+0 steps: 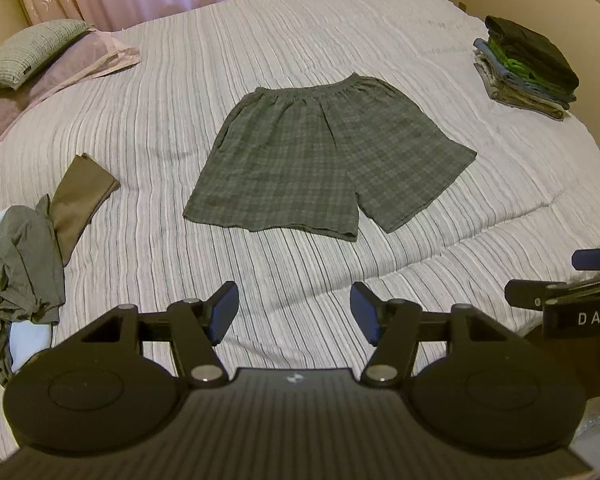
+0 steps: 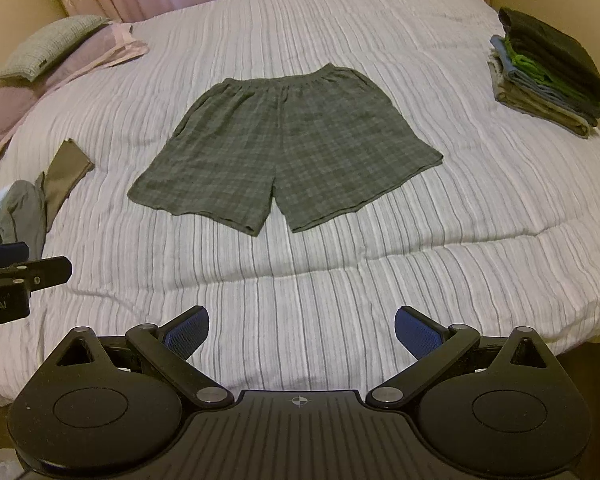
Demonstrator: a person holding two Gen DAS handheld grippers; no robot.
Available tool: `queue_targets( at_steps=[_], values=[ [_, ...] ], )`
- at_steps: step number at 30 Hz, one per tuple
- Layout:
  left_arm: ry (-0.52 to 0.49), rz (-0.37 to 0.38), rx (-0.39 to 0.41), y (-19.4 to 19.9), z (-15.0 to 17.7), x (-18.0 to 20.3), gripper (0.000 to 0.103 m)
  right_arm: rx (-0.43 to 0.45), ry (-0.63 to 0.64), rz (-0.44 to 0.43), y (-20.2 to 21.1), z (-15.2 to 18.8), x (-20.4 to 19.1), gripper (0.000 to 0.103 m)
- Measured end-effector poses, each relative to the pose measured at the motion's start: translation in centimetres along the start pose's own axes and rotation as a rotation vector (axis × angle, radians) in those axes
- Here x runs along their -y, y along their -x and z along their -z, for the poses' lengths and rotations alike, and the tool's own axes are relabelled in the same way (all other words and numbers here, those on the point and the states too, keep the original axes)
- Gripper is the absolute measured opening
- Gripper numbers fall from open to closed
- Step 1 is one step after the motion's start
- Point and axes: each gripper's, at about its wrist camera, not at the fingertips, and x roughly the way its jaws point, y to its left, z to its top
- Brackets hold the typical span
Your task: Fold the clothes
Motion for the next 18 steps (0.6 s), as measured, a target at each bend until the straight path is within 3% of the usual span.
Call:
queue_targets(
  at_steps=[18],
  values=[
    [0.051, -0.04, -0.057, -3.3, -3.2, 0.9, 0.06, -0.055, 0.057, -0.029, -3.3, -3.9, 2.1, 0.102]
  ],
)
